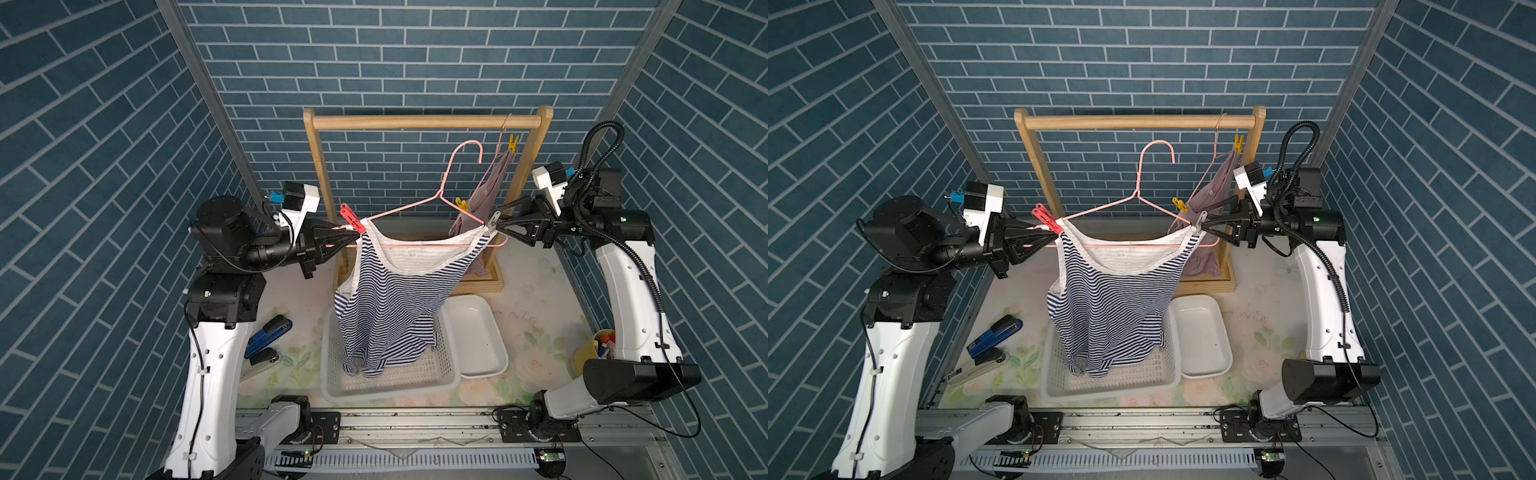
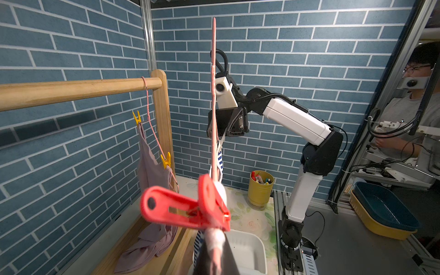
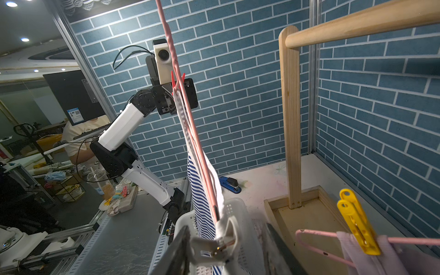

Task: Remove the clothespins securing tank tops to the hanger
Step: Remove the clothespin from the hanger.

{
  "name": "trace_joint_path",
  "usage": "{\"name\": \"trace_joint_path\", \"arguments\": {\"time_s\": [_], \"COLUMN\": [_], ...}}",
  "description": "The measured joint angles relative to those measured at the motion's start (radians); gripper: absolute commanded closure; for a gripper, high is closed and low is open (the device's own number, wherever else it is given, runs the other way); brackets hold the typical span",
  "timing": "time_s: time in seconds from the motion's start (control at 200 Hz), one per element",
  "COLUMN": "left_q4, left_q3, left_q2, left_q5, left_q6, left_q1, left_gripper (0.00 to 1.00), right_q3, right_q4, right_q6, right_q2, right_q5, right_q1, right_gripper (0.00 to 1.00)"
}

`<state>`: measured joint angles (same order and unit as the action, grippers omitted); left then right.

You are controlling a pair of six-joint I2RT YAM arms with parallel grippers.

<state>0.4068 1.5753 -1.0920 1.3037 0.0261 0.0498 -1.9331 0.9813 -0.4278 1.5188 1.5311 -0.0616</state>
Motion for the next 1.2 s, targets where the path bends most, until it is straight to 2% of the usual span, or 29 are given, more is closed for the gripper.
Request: {"name": "trace_joint_path", "arguments": {"time_s": [0.105, 0.33, 0.41, 0.465, 1.2], "left_q4": [0.002, 0.016, 0.026, 0.037, 0.113], "left_q3": [0.000, 0.009, 0.014, 0.018, 0.008], "left_q2": [-0.002, -0.002, -0.002, -0.002, 0.009], "left_q5": [0.000, 0.003, 0.004, 0.006, -0.009], "left_q6": [0.000, -0.006, -0.008, -0.011, -0.063], "left_q1": [0.000, 0.000, 0.000, 0.000, 0.000], "left_gripper": [1.00, 1.00, 1.00, 1.00, 1.00], "right_q3": [-0.018, -0.026, -0.026, -0.026, -0.035], "right_q4": [0.004, 0.011, 0.022, 0.028, 0.010], "right_q6": [0.000, -0.024, -0.026, -0.029, 0.004], "right_q2": [0.003, 0.009, 0.014, 0.017, 0.017], "right_q5": [0.000, 0.000, 0.001, 0.002, -0.024], "right_q1": [-0.009, -0.035, -0.039, -0.039, -0.041], "right_gripper": [0.62, 0.90, 0.92, 1.00, 1.00]}}
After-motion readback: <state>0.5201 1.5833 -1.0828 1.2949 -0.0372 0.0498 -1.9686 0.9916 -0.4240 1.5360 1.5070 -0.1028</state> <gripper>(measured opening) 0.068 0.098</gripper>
